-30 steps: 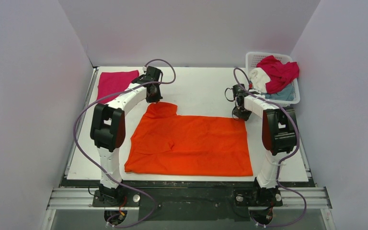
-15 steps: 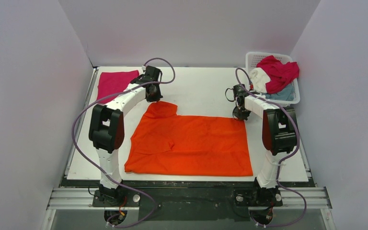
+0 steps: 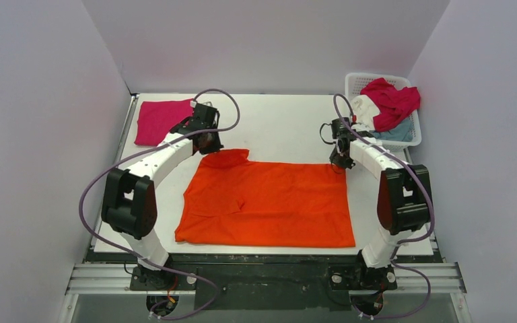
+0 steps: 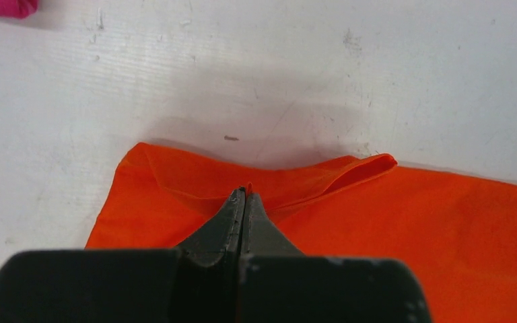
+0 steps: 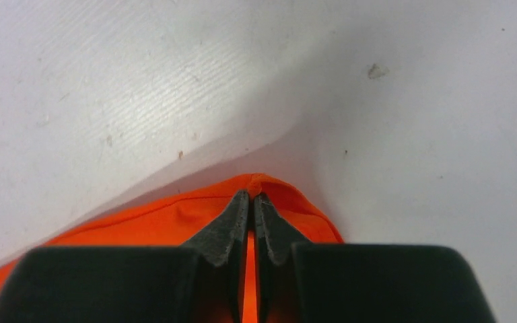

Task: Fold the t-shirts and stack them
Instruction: Fold the other side of the tshirt into a rectangle

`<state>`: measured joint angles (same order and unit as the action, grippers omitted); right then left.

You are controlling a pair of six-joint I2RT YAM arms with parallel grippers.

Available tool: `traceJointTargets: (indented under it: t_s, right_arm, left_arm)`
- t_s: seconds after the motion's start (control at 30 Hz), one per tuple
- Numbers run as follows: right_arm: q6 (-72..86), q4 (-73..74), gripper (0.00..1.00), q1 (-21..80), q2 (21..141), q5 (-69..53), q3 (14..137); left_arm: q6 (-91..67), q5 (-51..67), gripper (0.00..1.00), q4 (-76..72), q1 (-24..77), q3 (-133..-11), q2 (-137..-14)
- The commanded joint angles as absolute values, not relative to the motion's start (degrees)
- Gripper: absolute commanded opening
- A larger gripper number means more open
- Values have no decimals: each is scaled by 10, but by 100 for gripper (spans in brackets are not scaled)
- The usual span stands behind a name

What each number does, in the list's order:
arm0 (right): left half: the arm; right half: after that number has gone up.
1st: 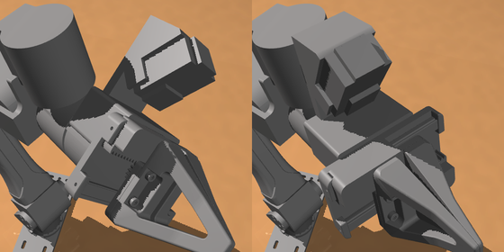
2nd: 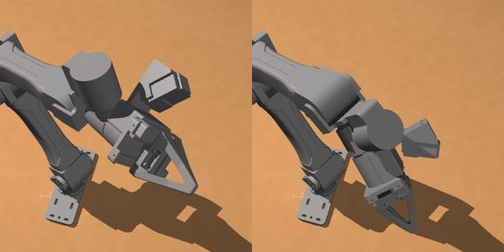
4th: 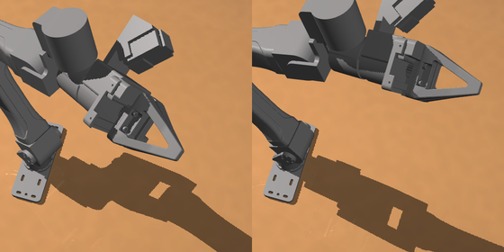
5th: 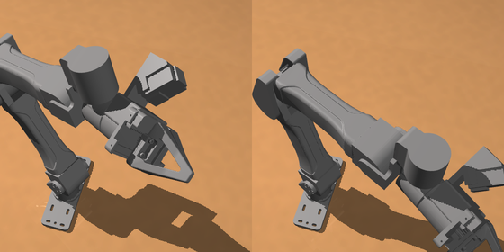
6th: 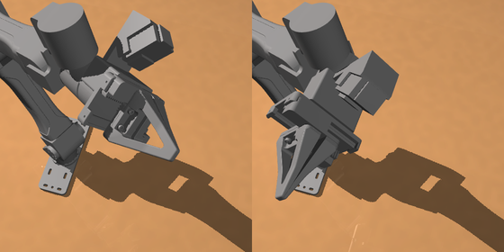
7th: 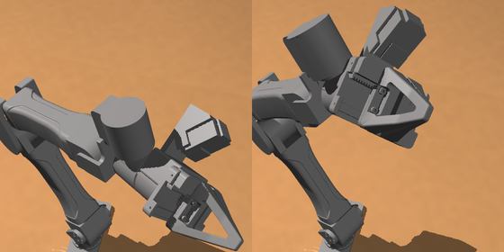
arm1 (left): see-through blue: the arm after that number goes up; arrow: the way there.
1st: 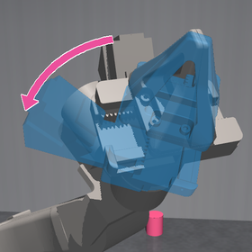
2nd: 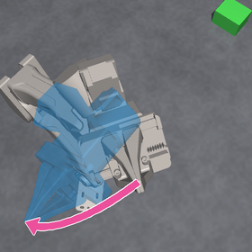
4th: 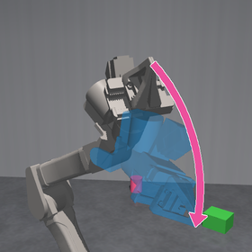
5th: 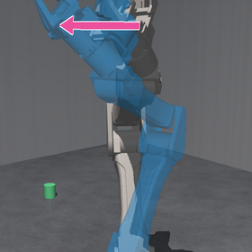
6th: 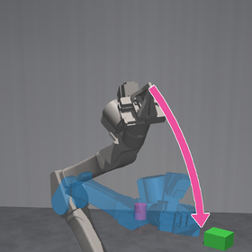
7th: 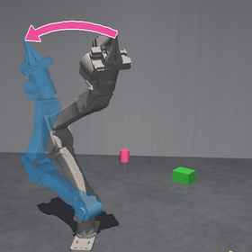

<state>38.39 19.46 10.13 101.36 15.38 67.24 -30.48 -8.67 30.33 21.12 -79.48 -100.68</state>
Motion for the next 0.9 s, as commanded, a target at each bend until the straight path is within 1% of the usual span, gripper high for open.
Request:
traceJointTargets:
  t_s: [0.0,0.47,0.67,0.87]
  right_arm:
    - [354,210,0,124,949,151,634]
    - [349,235,0,163,820,167,548]
    - [334,254,0,163,777,172,523]
    - [325,270,0,163,759,164,514]
  left_arm:
    - [-326,-79,0,268,227,-739,-940]
    - [-386,-121,0,315,262,-564,-745]
    - [-410,-122,0,353,269,-513,-676]
    - [-436,-125,0,392,282,-477,-605]
